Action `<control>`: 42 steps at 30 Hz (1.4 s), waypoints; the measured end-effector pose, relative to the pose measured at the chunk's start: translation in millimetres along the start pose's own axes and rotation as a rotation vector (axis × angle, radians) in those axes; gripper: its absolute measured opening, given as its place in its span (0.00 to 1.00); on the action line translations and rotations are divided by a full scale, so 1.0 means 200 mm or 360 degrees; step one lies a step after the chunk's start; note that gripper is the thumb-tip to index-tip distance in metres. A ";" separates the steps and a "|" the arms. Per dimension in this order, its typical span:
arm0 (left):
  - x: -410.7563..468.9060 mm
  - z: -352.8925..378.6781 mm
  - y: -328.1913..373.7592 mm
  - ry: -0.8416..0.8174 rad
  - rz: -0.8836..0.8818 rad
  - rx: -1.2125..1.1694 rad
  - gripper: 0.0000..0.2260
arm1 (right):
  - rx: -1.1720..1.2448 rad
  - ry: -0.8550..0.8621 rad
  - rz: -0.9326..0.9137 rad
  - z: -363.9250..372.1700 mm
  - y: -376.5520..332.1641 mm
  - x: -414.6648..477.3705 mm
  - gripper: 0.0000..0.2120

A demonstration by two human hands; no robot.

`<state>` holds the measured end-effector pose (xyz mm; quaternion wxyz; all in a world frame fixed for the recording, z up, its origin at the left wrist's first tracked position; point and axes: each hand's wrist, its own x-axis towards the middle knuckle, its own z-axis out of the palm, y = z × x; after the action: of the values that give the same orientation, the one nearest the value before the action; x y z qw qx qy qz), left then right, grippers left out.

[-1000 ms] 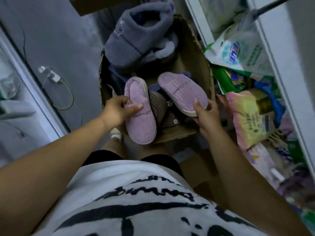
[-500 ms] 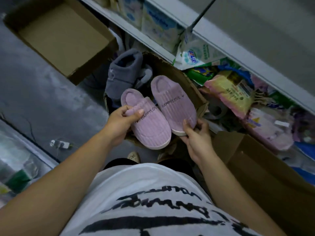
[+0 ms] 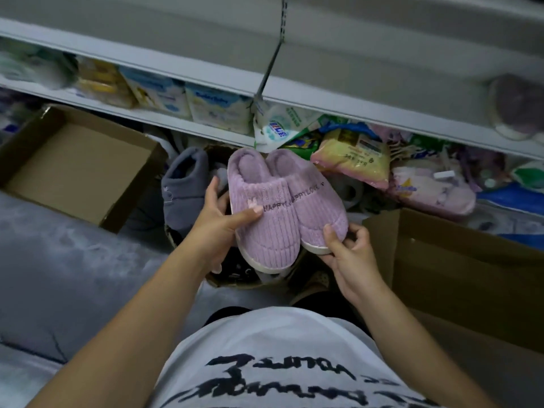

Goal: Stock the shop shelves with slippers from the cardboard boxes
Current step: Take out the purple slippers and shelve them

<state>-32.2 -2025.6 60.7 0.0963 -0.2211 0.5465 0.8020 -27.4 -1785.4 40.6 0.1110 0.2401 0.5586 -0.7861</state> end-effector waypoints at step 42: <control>1.77 1.89 -0.08 -0.0163 0.0404 0.1593 0.36 | -0.1328 0.0562 -0.0619 -0.94 -1.03 1.87 0.43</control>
<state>-432.9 -1703.1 -1.5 0.1189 -0.0404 0.8803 0.4575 -393.3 -1502.8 -26.5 -0.0474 0.1961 0.8706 -0.4488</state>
